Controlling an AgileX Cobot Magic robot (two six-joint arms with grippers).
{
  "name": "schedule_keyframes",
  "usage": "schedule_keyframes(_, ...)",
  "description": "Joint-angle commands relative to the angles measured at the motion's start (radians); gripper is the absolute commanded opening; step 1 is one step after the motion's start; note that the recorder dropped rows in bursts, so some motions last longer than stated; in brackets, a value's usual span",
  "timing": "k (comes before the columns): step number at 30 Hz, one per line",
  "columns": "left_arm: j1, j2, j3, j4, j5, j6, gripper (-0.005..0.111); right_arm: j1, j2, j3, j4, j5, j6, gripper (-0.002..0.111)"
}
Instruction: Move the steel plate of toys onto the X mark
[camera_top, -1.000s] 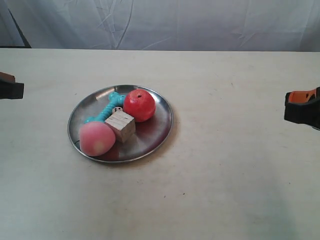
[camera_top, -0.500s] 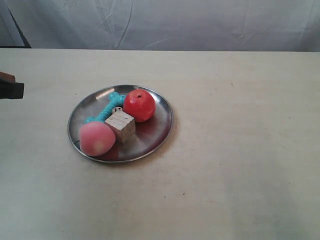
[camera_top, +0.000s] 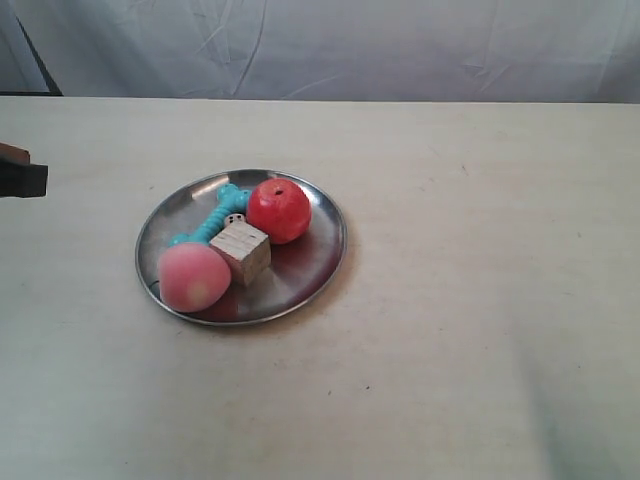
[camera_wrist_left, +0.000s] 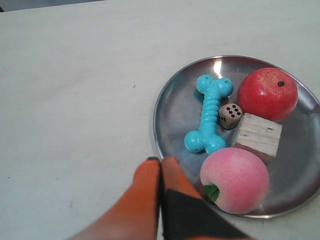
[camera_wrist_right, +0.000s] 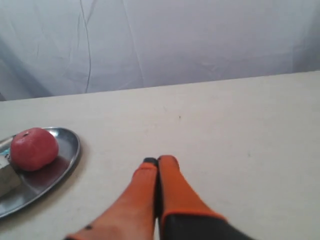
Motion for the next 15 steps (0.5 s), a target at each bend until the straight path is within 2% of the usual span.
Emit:
schedule_keyframes(1,-0.002,-0.005,0.004,-0.014,-0.021,-0.001,0.000,-0.004,-0.007,0.031,0.009,0.024,0.013,0.000)
schedule_keyframes(15,-0.002,-0.005,0.004,-0.010,-0.021,-0.001,0.000,-0.004,-0.007,0.038,-0.044,0.124,0.023,0.000)
